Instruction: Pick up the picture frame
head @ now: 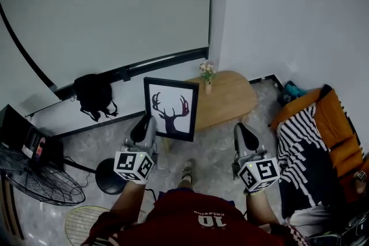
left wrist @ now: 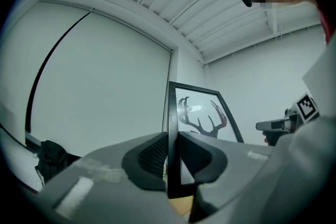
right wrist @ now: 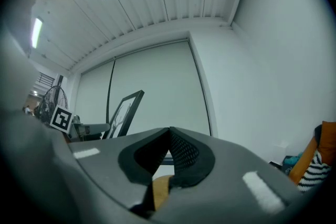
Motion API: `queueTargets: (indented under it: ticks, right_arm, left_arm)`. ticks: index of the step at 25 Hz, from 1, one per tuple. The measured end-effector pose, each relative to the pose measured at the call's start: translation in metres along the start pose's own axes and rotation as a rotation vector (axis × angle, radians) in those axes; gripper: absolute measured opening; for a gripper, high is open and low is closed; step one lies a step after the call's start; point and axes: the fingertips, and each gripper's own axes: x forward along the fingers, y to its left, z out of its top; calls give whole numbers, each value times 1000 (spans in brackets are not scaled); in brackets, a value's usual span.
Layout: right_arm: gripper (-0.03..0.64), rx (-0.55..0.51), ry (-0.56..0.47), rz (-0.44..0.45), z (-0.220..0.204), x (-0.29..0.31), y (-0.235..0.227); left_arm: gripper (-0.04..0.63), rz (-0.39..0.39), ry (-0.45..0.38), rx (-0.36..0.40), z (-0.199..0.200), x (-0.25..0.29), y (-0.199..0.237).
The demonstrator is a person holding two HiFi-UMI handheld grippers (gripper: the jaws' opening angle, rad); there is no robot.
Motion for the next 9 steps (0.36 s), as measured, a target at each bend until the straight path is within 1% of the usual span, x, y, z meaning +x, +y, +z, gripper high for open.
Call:
queueTargets:
  ticks: [4, 9]
  right_arm:
    - [-5, -5, -15, 8, -1, -10, 7]
    - [-5, 5, -9, 17, 12, 4, -3]
  left_arm:
    - [74, 0, -17, 3, 1, -12, -4]
    - [74, 3, -14, 2, 11, 2, -6]
